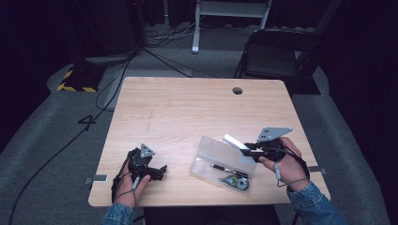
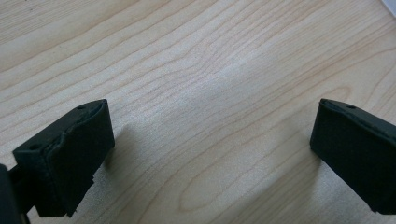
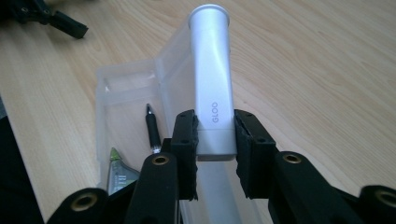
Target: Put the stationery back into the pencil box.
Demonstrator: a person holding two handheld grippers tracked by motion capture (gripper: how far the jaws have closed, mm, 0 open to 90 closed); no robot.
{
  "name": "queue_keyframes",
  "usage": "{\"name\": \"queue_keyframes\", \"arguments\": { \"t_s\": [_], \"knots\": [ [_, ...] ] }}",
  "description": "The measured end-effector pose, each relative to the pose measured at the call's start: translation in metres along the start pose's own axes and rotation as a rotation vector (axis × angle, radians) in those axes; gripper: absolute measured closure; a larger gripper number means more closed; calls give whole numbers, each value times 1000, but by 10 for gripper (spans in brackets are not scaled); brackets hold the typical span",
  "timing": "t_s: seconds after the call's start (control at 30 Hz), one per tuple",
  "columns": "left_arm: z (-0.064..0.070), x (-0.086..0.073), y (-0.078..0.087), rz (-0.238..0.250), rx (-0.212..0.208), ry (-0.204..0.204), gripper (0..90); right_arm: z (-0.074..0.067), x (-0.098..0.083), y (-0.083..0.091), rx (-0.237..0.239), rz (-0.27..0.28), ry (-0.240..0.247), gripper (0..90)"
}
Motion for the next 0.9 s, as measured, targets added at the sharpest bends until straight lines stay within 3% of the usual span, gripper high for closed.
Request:
{"name": "queue_keyframes", "arguments": {
  "t_s": [0.9],
  "knots": [
    [0, 1, 0, -3, 1, 0, 1, -44, -3, -18, 148, -72, 154, 717]
  ]
}}
Point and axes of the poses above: each handheld gripper's, and its own axes: y roughly backward along the jaws, x roughly out of its top, z roughly to its right, the point moved 3 cm from there along -y, roughly forward along the jaws, and after that the axes turned 15 degrees about -x, right-handed, at the moved point
